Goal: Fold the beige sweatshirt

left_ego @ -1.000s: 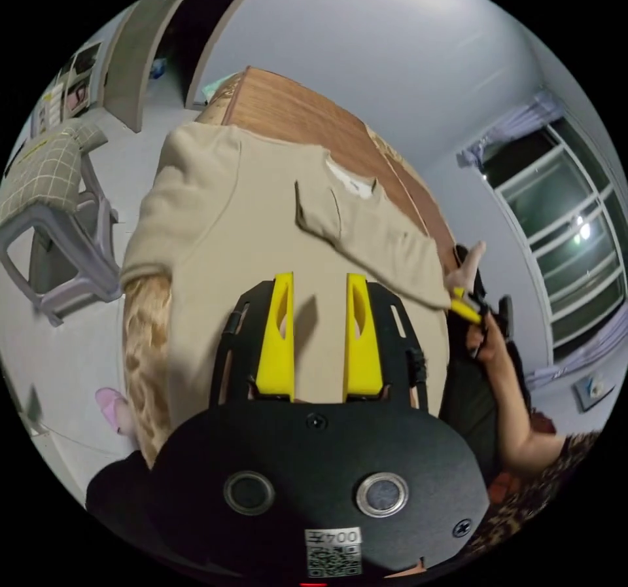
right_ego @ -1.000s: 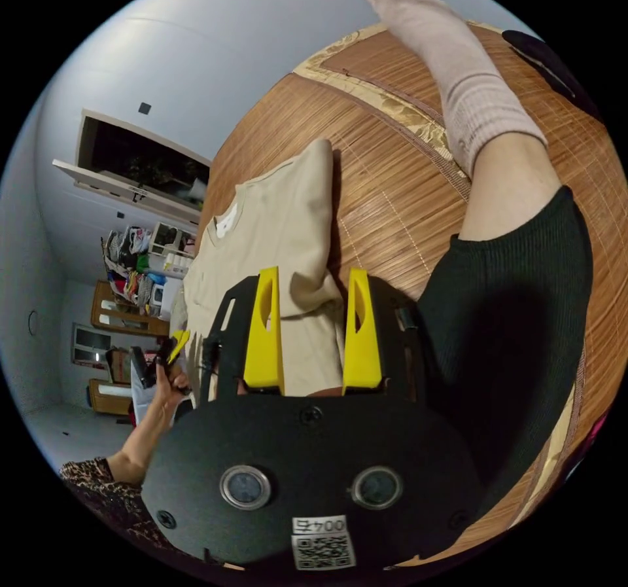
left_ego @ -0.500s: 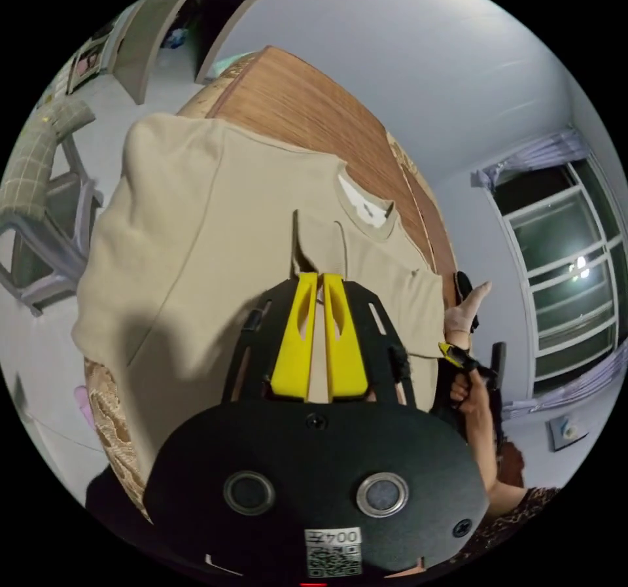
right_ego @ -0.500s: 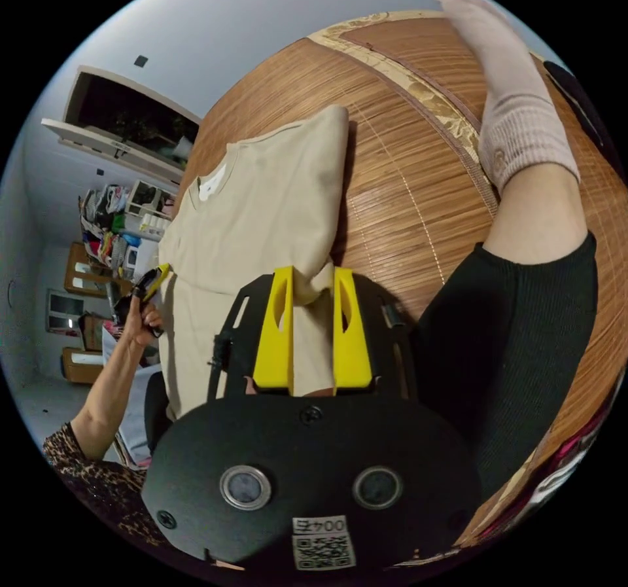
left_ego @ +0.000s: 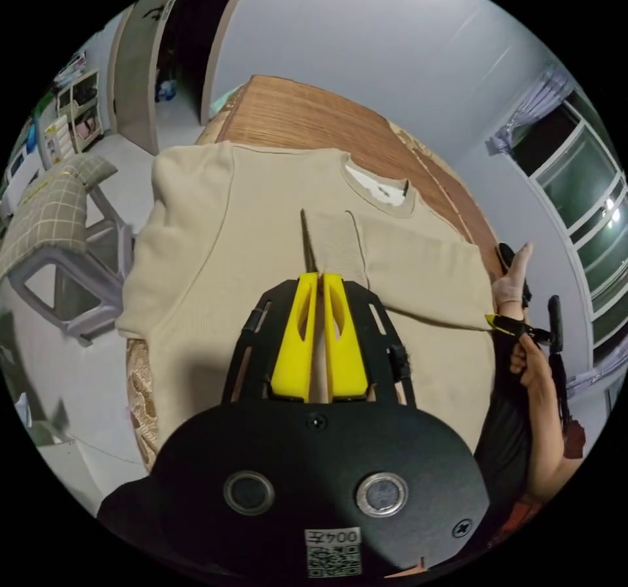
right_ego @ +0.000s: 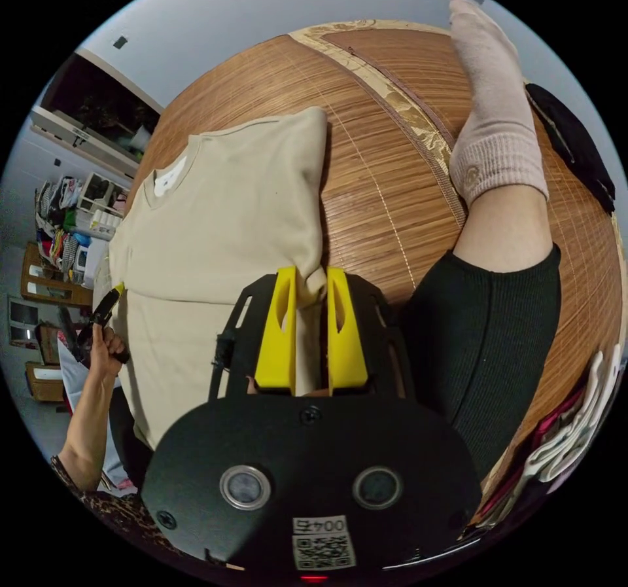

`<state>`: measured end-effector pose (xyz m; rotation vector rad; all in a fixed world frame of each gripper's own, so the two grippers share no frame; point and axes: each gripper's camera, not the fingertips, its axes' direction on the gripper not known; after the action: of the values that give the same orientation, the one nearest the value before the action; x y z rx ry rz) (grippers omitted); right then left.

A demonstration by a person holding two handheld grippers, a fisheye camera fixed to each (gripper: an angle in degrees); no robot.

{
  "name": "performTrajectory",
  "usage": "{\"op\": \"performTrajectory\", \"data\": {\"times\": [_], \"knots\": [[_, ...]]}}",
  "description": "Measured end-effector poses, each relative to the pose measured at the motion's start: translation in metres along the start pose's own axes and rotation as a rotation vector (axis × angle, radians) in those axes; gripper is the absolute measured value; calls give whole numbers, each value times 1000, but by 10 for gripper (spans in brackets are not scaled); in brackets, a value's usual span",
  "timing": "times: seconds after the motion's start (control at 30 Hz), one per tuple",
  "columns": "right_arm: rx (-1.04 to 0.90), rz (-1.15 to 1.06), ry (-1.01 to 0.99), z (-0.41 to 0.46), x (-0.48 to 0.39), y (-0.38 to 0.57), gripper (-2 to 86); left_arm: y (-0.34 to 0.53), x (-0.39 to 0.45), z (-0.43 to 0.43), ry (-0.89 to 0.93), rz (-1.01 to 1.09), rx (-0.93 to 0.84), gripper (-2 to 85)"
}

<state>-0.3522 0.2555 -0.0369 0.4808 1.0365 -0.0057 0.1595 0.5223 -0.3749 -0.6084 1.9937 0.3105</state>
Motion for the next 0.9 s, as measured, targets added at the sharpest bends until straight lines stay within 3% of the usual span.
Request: {"op": "performTrajectory", "data": {"times": [0.23, 0.33, 0.47, 0.57, 0.9], "knots": [[0, 32, -12, -5, 9, 2, 113, -4, 44, -25, -120, 107, 154, 27], [27, 54, 13, -13, 14, 7, 131, -16, 101, 0, -156, 268, 155, 46], [140, 85, 30, -34, 27, 14, 121, -35, 136, 56, -192, 295, 80, 65], [212, 116, -38, -47, 48, 19, 113, -34, 135, 103, -238, 290, -32, 67], [202, 112, -311, -39, 79, -36, 118, -16, 143, 144, -201, 285, -5, 66]]}}
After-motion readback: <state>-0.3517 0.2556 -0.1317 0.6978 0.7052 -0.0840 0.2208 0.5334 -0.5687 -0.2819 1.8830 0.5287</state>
